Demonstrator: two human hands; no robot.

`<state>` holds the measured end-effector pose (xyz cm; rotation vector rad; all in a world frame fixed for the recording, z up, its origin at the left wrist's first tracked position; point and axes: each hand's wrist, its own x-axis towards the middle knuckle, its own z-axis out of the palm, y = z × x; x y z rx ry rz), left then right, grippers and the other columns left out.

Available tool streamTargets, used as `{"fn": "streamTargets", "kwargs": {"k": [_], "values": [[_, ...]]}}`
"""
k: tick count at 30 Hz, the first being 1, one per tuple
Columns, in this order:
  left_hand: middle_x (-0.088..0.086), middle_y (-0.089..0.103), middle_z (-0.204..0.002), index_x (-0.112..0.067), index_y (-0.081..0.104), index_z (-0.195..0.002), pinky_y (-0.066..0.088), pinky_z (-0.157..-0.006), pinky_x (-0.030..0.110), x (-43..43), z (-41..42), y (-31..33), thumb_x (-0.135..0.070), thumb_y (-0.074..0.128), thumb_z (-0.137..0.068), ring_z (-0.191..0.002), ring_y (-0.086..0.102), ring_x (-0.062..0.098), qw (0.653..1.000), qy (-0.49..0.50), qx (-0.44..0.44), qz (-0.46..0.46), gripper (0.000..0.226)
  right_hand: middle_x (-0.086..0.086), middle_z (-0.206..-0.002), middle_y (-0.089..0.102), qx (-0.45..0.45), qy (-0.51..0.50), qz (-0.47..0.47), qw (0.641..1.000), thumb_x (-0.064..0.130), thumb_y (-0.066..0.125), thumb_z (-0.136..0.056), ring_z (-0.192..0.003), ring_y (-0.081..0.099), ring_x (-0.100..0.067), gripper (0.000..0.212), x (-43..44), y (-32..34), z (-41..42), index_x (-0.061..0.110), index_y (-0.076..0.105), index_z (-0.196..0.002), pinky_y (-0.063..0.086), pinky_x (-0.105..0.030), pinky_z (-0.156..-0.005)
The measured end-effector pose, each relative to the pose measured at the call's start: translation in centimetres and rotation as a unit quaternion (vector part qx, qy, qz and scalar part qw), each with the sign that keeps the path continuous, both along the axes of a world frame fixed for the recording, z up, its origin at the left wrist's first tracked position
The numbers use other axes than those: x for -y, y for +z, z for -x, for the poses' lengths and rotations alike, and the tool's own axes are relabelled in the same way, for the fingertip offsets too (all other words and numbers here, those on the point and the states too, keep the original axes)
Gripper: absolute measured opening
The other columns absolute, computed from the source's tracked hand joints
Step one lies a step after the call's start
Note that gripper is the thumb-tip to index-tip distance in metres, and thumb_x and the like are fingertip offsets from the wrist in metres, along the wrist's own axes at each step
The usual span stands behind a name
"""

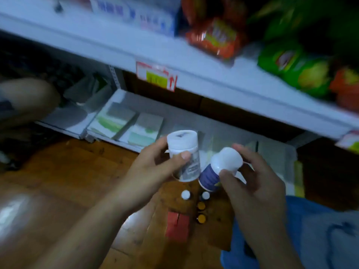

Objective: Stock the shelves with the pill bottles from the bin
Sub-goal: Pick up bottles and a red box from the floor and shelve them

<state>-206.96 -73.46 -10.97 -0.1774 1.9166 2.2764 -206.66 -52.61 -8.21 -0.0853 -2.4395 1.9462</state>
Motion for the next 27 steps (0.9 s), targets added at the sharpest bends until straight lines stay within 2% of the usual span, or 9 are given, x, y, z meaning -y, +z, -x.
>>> {"fn": "streamTargets", "kwargs": {"k": [5, 7, 9, 11, 13, 17, 21, 24, 27], "values": [[0.003, 0.073, -0.128, -0.024, 0.064, -0.137, 0.059, -0.097, 0.054, -1.0, 0.2, 20.0, -0.031, 0.064, -0.099, -0.120, 0.070, 0.026, 0.998, 0.003, -0.053, -0.020, 0.038, 0.018, -0.091, 0.074, -0.038, -0.025, 0.038, 0.998, 0.007, 0.075, -0.092, -0.090, 0.069, 0.008, 0.040, 0.7, 18.8, -0.6, 0.029, 0.068, -0.125, 0.052, -0.011, -0.072], [0.007, 0.074, -0.124, -0.018, 0.065, -0.135, 0.062, -0.092, 0.050, -1.7, -0.3, 27.7, -0.032, 0.064, -0.101, -0.117, 0.071, 0.028, 0.998, 0.010, -0.055, -0.039, 0.037, 0.013, -0.105, 0.078, -0.035, -0.034, 0.087, 0.995, 0.018, 0.073, -0.095, -0.102, 0.073, -0.004, 0.035, 0.7, 25.2, -1.2, 0.026, 0.068, -0.129, 0.059, -0.028, -0.084], [0.012, 0.073, -0.122, -0.017, 0.068, -0.130, 0.062, -0.090, 0.051, -2.4, -1.6, 34.5, -0.034, 0.064, -0.101, -0.117, 0.070, 0.033, 0.996, 0.011, -0.050, -0.070, 0.034, 0.003, -0.115, 0.078, -0.020, -0.037, 0.156, 0.987, 0.026, 0.070, -0.097, -0.112, 0.072, -0.017, 0.033, 0.4, 31.2, -2.1, 0.019, 0.070, -0.129, 0.057, -0.047, -0.100], [0.014, 0.073, -0.120, -0.017, 0.070, -0.127, 0.062, -0.090, 0.053, -3.2, -3.2, 40.3, -0.038, 0.065, -0.098, -0.116, 0.070, 0.036, 0.995, 0.007, -0.042, -0.092, 0.036, -0.006, -0.116, 0.078, -0.006, -0.026, 0.211, 0.977, 0.027, 0.066, -0.101, -0.116, 0.070, -0.022, 0.021, -0.4, 36.6, -3.3, 0.017, 0.078, -0.114, 0.051, -0.055, -0.108], [0.014, 0.072, -0.116, -0.014, 0.068, -0.129, 0.062, -0.082, 0.046, -4.1, -5.2, 44.8, -0.039, 0.061, -0.093, -0.110, 0.071, 0.033, 0.994, -0.003, -0.031, -0.108, 0.045, -0.011, -0.112, 0.078, 0.012, -0.019, 0.248, 0.968, 0.031, 0.063, -0.100, -0.112, 0.071, -0.025, 0.023, -1.4, 41.4, -5.0, 0.019, 0.083, -0.104, 0.049, -0.057, -0.110], [0.017, 0.071, -0.122, -0.013, 0.064, -0.137, 0.060, -0.081, 0.040, -6.3, -9.2, 50.5, -0.038, 0.054, -0.099, -0.107, 0.070, 0.029, 0.986, -0.053, -0.028, -0.158, 0.047, -0.016, -0.112, 0.077, 0.032, 0.002, 0.266, 0.964, 0.041, 0.063, -0.094, -0.106, 0.071, -0.031, 0.031, -3.9, 47.9, -8.8, 0.018, 0.081, -0.106, 0.052, -0.062, -0.103], [0.021, 0.066, -0.132, -0.009, 0.059, -0.143, 0.060, -0.081, 0.043, -8.0, -12.1, 52.7, -0.036, 0.046, -0.108, -0.108, 0.067, 0.032, 0.966, -0.123, -0.019, -0.227, 0.046, -0.020, -0.113, 0.074, 0.016, -0.009, 0.249, 0.968, 0.045, 0.058, -0.097, -0.095, 0.071, -0.034, 0.029, -5.7, 51.1, -12.6, 0.027, 0.078, -0.108, 0.059, -0.052, -0.072], [0.022, 0.065, -0.133, -0.005, 0.059, -0.143, 0.060, -0.077, 0.037, -8.4, -13.1, 54.1, -0.033, 0.043, -0.108, -0.103, 0.069, 0.028, 0.943, -0.170, 0.014, -0.286, 0.048, -0.020, -0.118, 0.072, 0.001, -0.045, 0.247, 0.968, 0.046, 0.057, -0.097, -0.100, 0.069, -0.035, 0.033, -6.1, 52.1, -15.2, 0.026, 0.075, -0.117, 0.058, -0.055, -0.077], [0.022, 0.065, -0.132, -0.006, 0.063, -0.140, 0.058, -0.074, 0.037, -8.2, -13.8, 55.0, -0.036, 0.047, -0.105, -0.104, 0.067, 0.030, 0.924, -0.198, 0.031, -0.325, 0.049, -0.015, -0.119, 0.074, -0.014, -0.069, 0.233, 0.970, 0.045, 0.057, -0.097, -0.099, 0.070, -0.029, 0.042, -5.7, 52.4, -17.1, 0.023, 0.066, -0.131, 0.059, -0.037, -0.063]]}}
